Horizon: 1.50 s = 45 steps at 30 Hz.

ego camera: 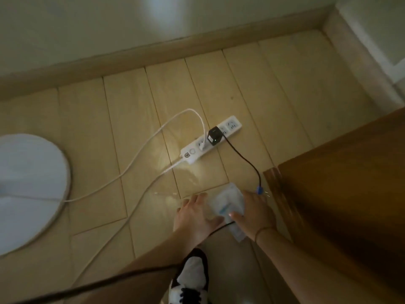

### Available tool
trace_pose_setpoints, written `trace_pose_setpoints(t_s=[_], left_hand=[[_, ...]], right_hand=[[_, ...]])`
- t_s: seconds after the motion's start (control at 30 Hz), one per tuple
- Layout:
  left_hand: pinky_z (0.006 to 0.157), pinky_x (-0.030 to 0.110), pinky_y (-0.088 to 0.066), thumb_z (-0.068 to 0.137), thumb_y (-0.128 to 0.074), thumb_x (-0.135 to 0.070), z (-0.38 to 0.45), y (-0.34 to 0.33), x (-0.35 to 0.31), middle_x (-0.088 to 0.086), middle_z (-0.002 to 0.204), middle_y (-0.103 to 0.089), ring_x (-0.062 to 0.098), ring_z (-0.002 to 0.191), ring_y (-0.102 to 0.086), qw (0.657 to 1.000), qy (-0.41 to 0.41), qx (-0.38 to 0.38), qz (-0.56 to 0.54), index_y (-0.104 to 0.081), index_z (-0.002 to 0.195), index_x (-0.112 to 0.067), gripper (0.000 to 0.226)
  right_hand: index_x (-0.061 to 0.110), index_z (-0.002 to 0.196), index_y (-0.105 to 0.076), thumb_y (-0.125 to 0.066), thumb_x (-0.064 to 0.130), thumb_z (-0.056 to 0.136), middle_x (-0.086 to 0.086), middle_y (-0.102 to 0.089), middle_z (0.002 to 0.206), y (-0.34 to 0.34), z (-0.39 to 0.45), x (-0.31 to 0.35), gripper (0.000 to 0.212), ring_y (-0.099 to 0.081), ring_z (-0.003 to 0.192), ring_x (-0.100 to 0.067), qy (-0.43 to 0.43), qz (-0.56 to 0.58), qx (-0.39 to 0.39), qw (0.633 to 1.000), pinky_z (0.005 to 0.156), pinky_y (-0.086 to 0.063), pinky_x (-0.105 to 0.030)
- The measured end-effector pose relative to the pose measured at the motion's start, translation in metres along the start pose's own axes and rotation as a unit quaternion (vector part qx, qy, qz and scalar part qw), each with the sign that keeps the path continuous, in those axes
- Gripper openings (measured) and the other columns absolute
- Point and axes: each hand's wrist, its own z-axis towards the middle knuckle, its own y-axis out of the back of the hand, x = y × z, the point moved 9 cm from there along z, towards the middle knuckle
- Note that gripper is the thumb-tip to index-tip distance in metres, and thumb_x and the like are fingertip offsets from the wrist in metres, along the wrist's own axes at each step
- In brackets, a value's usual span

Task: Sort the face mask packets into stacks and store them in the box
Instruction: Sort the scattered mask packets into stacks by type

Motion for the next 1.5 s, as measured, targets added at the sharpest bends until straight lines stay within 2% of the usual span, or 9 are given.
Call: trace_pose_setpoints(t_s=[0.27,0.4,0.63,0.8,1.03,1.13,1.3,1.43,1.5], left_hand=[[0.076,0.03,-0.047,0.083,-0.067,-0.025,0.034,-0.044,0.005,0.008,0.113,-0.064,0.028,0.107,-0.06,0.988,0.075,-0.026,-0.13,-0.055,0.12,-0.013,0.041],[0.072,0.023,-0.047,0.087,-0.063,-0.018,0.038,-0.042,0.022,0.002,0.098,-0.071,0.018,0.092,-0.065,0.969,0.133,-0.044,-0.204,-0.07,0.099,-0.016,0.013],[0.053,0.013,-0.039,0.089,-0.065,-0.011,0.017,0.047,0.039,-0.004,0.071,-0.06,0.014,0.067,-0.054,0.918,0.106,-0.099,-0.369,-0.061,0.079,-0.019,0.014],[0.062,0.023,-0.053,0.089,-0.069,-0.011,-0.03,0.174,0.012,0.001,0.081,-0.072,0.007,0.065,-0.064,0.894,0.046,-0.061,-0.442,-0.066,0.107,-0.007,0.019],[0.061,0.029,-0.055,0.092,-0.066,-0.026,-0.15,0.297,-0.074,0.012,0.092,-0.076,0.027,0.079,-0.073,0.913,-0.053,0.029,-0.403,-0.07,0.105,-0.006,0.024],[0.061,0.029,-0.055,0.091,-0.067,-0.022,-0.2,0.351,-0.109,0.014,0.088,-0.076,0.026,0.074,-0.072,0.911,-0.091,-0.016,-0.401,-0.071,0.103,-0.005,0.021],[0.065,0.032,-0.055,0.089,-0.07,-0.023,-0.288,0.419,-0.164,0.016,0.092,-0.074,0.023,0.073,-0.071,0.896,-0.161,-0.06,-0.41,-0.071,0.104,-0.008,0.021],[0.061,0.031,-0.054,0.053,-0.089,-0.049,-0.362,0.458,-0.236,0.013,0.088,-0.073,0.022,0.067,-0.066,0.865,-0.238,-0.078,-0.434,-0.068,0.112,-0.012,0.073],[0.054,0.028,-0.053,0.066,-0.088,-0.03,-0.39,0.46,-0.292,0.01,0.085,-0.073,0.02,0.061,-0.062,0.849,-0.276,-0.06,-0.447,-0.062,0.117,-0.018,0.059]], right_hand=[[0.023,0.13,-0.041,-0.072,0.058,0.065,-0.003,-0.046,0.131,-0.024,0.032,-0.002,0.08,-0.038,0.123,-0.023,-0.022,-0.099,-0.036,0.994,0.1,-0.035,-0.036],[0.024,0.119,-0.052,-0.065,0.051,0.079,-0.001,-0.051,0.123,-0.022,0.035,0.003,0.05,-0.04,0.119,-0.022,-0.005,-0.087,-0.05,0.995,0.097,-0.034,-0.034],[0.014,0.101,-0.063,-0.06,0.021,0.089,-0.007,-0.067,0.094,0.031,0.026,0.062,0.014,-0.062,0.091,-0.027,0.042,0.222,-0.043,0.973,0.075,-0.05,-0.035],[0.01,0.103,-0.066,-0.06,0.014,0.093,-0.008,-0.07,0.096,0.138,-0.016,0.138,0.012,-0.066,0.089,-0.025,0.093,0.39,-0.059,0.914,0.075,-0.056,-0.037],[0.014,0.089,-0.062,-0.061,0.01,0.093,-0.011,-0.073,0.09,0.291,-0.129,0.199,0.005,-0.069,0.077,-0.024,0.099,0.561,-0.052,0.821,0.071,-0.058,-0.047],[0.012,0.096,-0.064,-0.062,0.009,0.092,0.0,-0.072,0.083,0.345,-0.186,0.213,0.005,-0.068,0.071,-0.016,0.121,0.574,-0.059,0.807,0.062,-0.057,-0.033],[0.01,0.094,-0.065,-0.063,0.002,0.09,-0.013,-0.071,0.095,0.437,-0.285,0.231,0.009,-0.068,0.082,-0.028,0.16,0.581,-0.102,0.792,0.07,-0.058,-0.045],[0.013,0.101,-0.062,-0.063,0.004,0.088,-0.01,-0.071,0.108,0.518,-0.372,0.212,0.015,-0.068,0.096,-0.025,0.173,0.54,-0.188,0.802,0.082,-0.059,-0.043],[0.015,0.11,-0.059,-0.065,0.009,0.086,-0.008,-0.068,0.116,0.561,-0.412,0.177,0.025,-0.066,0.104,-0.025,0.163,0.506,-0.25,0.809,0.086,-0.057,-0.043]])
